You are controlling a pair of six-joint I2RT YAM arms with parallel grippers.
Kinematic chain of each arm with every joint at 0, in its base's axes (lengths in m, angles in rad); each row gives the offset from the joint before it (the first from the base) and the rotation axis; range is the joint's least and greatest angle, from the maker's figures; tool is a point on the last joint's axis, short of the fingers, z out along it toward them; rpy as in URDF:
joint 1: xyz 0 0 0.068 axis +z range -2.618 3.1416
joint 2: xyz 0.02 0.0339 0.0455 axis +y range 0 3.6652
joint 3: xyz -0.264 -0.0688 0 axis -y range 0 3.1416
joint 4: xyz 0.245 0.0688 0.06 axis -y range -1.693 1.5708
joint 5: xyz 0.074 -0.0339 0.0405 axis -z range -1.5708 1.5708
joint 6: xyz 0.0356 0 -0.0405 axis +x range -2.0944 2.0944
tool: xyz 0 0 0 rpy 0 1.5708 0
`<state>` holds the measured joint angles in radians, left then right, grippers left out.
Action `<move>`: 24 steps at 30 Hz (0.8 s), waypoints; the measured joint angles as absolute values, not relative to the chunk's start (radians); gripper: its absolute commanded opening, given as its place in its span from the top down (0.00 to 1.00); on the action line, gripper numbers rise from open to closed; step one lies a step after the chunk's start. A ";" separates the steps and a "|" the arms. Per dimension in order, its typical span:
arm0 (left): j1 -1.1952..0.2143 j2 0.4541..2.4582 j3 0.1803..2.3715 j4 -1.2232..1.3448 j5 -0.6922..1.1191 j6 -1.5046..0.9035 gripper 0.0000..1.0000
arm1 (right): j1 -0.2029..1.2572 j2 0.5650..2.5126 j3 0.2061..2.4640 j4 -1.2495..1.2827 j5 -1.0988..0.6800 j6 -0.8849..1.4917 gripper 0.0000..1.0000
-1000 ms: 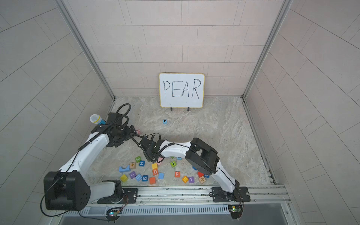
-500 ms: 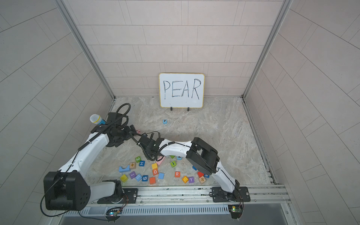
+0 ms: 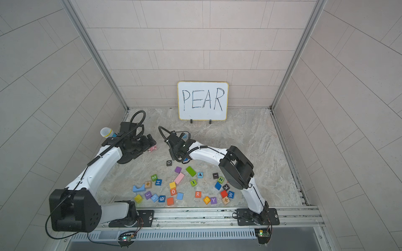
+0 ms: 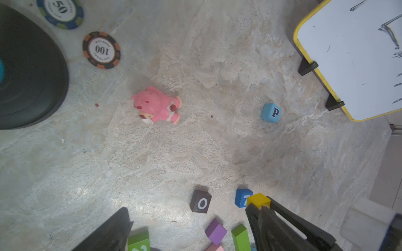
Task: Spell the uppercase word “pear” with letter blocks
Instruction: Pick up the letter block from the center of the board, then place the letter block at the center of the board.
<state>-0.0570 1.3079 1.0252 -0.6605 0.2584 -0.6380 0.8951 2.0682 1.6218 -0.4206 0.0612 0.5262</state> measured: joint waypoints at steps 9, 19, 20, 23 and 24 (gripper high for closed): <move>-0.167 1.494 1.143 -0.613 0.267 -0.666 0.04 | 0.779 2.081 1.678 -0.416 0.064 0.516 0.67; -0.210 1.608 1.232 -0.589 0.268 -0.694 0.04 | 0.701 2.156 1.713 -0.392 0.075 0.523 0.67; -0.210 1.617 1.240 -0.587 0.268 -0.698 0.04 | 0.697 2.164 1.716 -0.391 0.078 0.526 0.67; -0.210 1.626 1.252 -0.580 0.271 -0.707 0.04 | 0.689 2.181 1.721 -0.382 0.098 0.541 0.67; -0.210 1.626 1.254 -0.576 0.271 -0.708 0.04 | 0.688 2.184 1.723 -0.377 0.102 0.546 0.67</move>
<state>-0.2100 1.6260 1.2537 -0.5758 0.2714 -0.7078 0.6876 2.1838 1.7226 -0.3767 0.1024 0.5465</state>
